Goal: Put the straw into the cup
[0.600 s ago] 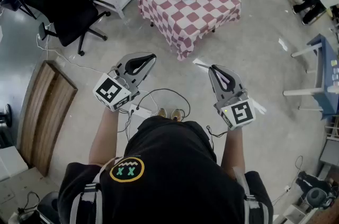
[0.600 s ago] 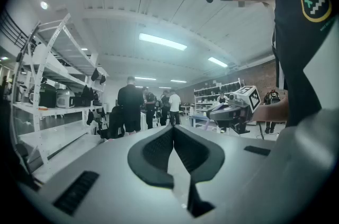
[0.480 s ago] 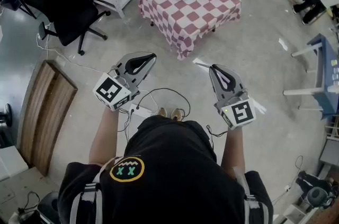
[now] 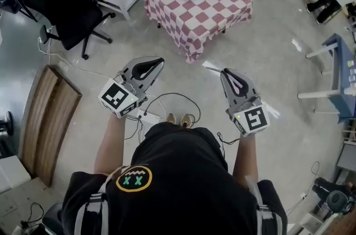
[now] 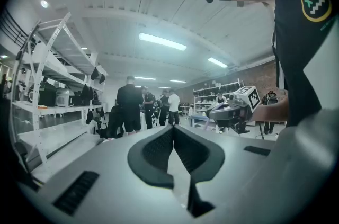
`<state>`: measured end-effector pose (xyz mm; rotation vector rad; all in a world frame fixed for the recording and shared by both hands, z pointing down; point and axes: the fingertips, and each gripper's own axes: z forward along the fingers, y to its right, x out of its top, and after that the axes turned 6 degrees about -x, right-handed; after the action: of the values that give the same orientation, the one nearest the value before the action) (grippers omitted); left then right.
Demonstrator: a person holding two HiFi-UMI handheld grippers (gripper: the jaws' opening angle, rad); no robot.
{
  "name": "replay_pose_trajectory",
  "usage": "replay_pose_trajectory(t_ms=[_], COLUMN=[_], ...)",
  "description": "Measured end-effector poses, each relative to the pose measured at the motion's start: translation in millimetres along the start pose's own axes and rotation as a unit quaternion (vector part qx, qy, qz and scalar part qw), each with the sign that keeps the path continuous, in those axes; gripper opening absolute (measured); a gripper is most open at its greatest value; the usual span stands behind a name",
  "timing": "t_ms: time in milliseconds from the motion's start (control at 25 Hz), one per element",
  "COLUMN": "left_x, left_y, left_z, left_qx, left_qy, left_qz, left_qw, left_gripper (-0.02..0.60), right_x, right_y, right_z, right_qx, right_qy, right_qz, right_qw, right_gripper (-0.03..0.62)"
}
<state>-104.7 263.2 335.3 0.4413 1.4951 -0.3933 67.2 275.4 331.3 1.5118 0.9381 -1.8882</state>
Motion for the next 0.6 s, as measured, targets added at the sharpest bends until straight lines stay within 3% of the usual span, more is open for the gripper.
replay_pose_trajectory(t_ms=[600], left_x=[-4.2], left_y=[-13.1], left_z=[-24.6], left_qx=[-0.015], left_qy=[0.016], left_qz=[-0.001], left_qw=[0.9998], left_gripper=[0.018], right_x=[6.4], right_y=[-17.8], right_z=[13.1], right_qx=[-0.024], right_qy=[0.006], right_qz=[-0.004], right_qw=[1.000], right_gripper=[0.048])
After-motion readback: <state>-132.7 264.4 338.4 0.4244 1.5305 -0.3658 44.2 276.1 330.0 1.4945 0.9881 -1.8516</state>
